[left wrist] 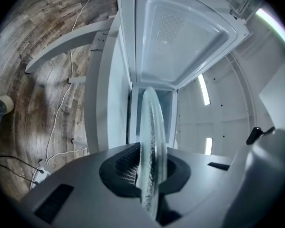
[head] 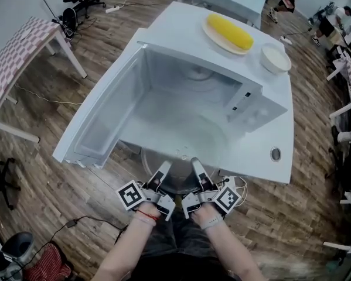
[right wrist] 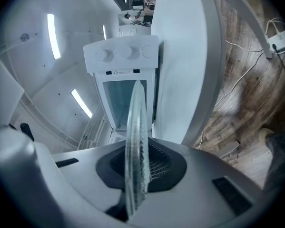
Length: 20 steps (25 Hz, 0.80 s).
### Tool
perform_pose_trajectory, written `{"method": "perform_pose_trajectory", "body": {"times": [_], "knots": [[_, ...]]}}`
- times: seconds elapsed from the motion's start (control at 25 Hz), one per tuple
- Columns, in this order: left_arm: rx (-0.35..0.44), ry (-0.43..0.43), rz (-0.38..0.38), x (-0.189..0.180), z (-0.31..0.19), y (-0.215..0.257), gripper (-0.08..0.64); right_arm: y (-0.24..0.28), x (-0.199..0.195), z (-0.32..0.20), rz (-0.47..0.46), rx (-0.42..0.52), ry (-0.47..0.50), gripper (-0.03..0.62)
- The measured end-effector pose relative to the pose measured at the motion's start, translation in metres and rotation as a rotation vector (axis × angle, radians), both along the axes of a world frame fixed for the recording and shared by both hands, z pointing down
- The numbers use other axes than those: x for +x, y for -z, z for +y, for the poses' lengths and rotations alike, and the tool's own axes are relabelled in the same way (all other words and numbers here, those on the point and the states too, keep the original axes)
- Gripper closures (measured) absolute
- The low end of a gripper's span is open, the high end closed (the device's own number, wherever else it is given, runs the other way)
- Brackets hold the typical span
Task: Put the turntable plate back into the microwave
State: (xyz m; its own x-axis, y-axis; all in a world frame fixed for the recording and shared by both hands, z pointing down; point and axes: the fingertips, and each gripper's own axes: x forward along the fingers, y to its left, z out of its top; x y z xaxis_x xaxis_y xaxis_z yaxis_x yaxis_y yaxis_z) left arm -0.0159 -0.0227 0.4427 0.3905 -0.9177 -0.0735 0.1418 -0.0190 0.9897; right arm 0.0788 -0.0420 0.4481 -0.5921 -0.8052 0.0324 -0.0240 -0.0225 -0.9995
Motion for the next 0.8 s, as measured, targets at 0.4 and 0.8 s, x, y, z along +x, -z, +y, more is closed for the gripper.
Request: {"method": "perform_pose_trajectory", "body": {"times": [0.4,0.8], "knots": [[-0.009,-0.023,0.041,-0.006,-0.028,-0.003,0.529,-0.001,-0.007,-0.026,0.008,-0.006,-0.026,0.554],[-0.001,-0.034,0.07,-0.008,-0.06,-0.005,0.529,-0.003,-0.008,-0.056,0.011,0.008,-0.042,0.554]]}}
